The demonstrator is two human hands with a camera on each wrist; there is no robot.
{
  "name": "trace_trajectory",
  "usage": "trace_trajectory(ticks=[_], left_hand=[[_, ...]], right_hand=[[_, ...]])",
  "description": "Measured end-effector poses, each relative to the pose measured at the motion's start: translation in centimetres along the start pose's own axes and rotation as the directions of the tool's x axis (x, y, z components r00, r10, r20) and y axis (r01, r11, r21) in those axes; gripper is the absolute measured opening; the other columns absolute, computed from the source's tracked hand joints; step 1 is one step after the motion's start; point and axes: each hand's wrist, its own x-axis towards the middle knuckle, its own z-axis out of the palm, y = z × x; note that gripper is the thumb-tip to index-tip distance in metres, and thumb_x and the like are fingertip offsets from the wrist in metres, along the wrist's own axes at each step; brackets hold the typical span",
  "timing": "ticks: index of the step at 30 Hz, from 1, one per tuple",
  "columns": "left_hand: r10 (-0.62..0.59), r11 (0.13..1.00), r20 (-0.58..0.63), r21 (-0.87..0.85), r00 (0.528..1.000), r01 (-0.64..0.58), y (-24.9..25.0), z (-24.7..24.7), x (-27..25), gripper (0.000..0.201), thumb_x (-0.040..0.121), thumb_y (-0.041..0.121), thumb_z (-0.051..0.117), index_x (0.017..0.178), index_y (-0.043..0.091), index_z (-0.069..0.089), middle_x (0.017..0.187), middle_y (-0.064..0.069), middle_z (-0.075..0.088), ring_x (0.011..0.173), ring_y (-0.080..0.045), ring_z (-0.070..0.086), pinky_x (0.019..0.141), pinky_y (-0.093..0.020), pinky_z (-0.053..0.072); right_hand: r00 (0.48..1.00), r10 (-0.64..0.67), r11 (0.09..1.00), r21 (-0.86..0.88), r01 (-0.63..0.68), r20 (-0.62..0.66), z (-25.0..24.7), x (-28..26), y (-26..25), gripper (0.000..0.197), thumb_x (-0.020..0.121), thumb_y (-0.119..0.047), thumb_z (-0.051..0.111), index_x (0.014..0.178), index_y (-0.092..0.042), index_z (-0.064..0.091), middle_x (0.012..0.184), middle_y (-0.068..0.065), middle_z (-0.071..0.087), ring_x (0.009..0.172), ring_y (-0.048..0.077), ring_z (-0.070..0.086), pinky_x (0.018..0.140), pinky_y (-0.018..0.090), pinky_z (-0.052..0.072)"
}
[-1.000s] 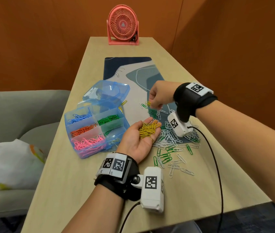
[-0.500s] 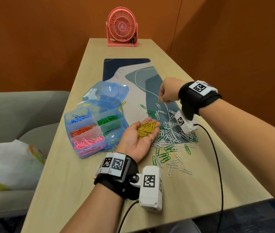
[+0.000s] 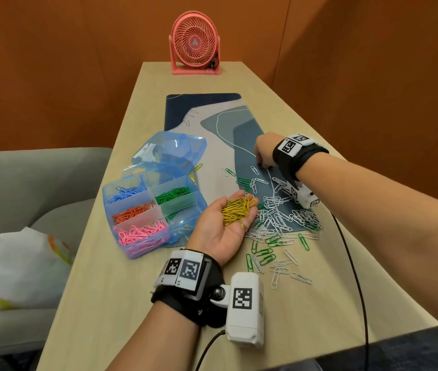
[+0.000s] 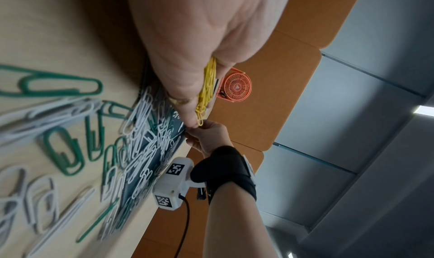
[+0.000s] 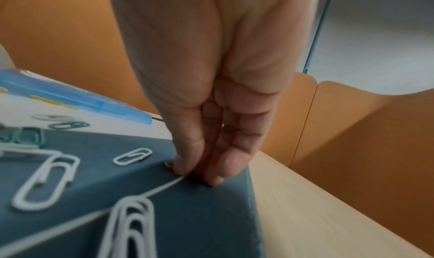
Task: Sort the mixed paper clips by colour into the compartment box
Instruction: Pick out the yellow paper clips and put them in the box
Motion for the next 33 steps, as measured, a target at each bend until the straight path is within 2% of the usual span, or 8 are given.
trace_trajectory(ticks=[2,9,12,16,22,25,30,33], left_hand=[[0.000,1.000,-0.001,0.002,1.000,0.000,0.0,0.0,0.0,0.039,0.102,0.019,0.028,0.094,-0.003,0.059,0.092,-0.022,0.062,0.064,-0.031,0.068,0.060,-0.035,0.057],[-0.004,1.000,0.002,0.008,1.000,0.004,-0.1,0.0,-0.1,0.039,0.102,0.020,0.028,0.096,-0.003,0.058,0.094,-0.022,0.061,0.085,-0.032,0.061,0.063,-0.036,0.056],[0.001,1.000,0.023,0.014,1.000,-0.001,-0.1,0.0,0.0,0.038,0.102,0.019,0.028,0.097,-0.003,0.058,0.094,-0.021,0.061,0.072,-0.032,0.068,0.065,-0.036,0.056],[0.021,0.999,0.034,0.029,0.999,-0.022,-0.2,-0.1,-0.1,0.037,0.102,0.018,0.028,0.097,-0.003,0.058,0.090,-0.020,0.063,0.065,-0.030,0.069,0.068,-0.036,0.056],[0.033,0.997,0.030,0.066,0.999,-0.035,-0.2,-0.2,-0.5,0.037,0.102,0.018,0.027,0.098,-0.003,0.057,0.098,-0.021,0.061,0.091,-0.033,0.060,0.088,-0.038,0.048],[0.031,0.997,0.019,0.073,0.999,-0.032,-0.1,-0.2,-0.6,0.038,0.102,0.019,0.027,0.097,-0.003,0.057,0.099,-0.021,0.061,0.093,-0.033,0.059,0.089,-0.041,0.050],[0.033,0.997,0.002,0.071,0.999,-0.033,0.0,-0.1,-0.8,0.037,0.102,0.018,0.028,0.097,-0.004,0.057,0.100,-0.022,0.059,0.091,-0.033,0.059,0.100,-0.040,0.040],[0.029,0.997,-0.002,0.077,1.000,-0.029,-0.1,-0.1,-0.8,0.036,0.102,0.017,0.029,0.097,-0.004,0.057,0.100,-0.021,0.059,0.090,-0.033,0.059,0.100,-0.040,0.041]], right_hand=[[1.000,0.020,1.000,-0.019,-0.020,-0.002,-0.1,-0.1,-0.1,0.020,0.081,-0.012,0.072,0.098,-0.002,0.072,0.099,0.014,0.071,0.087,0.029,0.064,0.080,0.032,0.054],[0.993,0.059,0.996,0.060,-0.065,0.104,-0.1,-1.3,0.9,0.020,0.082,-0.018,0.067,0.094,-0.002,0.071,0.084,0.011,0.071,0.075,0.025,0.063,0.075,0.031,0.053],[0.993,0.061,0.989,0.127,-0.074,0.102,-0.4,-2.7,2.0,0.013,0.078,-0.008,0.064,0.087,-0.004,0.072,0.081,0.009,0.073,0.072,0.024,0.068,0.072,0.032,0.056],[0.988,0.103,0.973,0.195,-0.124,0.117,-0.5,-5.2,3.5,0.005,0.081,-0.008,0.065,0.083,-0.007,0.069,0.070,0.006,0.069,0.051,0.015,0.055,0.061,0.025,0.050],[0.967,0.185,0.948,0.226,-0.223,0.175,0.4,-7.6,4.8,0.016,0.082,-0.003,0.061,0.095,-0.003,0.071,0.086,0.012,0.074,0.065,0.019,0.062,0.080,0.035,0.056],[0.962,0.215,0.942,0.223,-0.250,0.169,1.1,-7.8,4.6,0.018,0.079,-0.001,0.063,0.094,-0.002,0.073,0.080,0.012,0.072,0.065,0.022,0.062,0.080,0.037,0.056],[0.956,0.198,0.939,0.239,-0.248,0.217,1.6,-7.6,3.7,0.022,0.081,-0.006,0.070,0.100,0.004,0.070,0.096,0.018,0.073,0.090,0.029,0.071,0.089,0.040,0.055],[0.950,0.215,0.933,0.240,-0.269,0.228,1.4,-7.5,3.5,0.024,0.080,-0.008,0.073,0.100,0.005,0.070,0.094,0.017,0.073,0.090,0.030,0.071,0.088,0.038,0.055]])
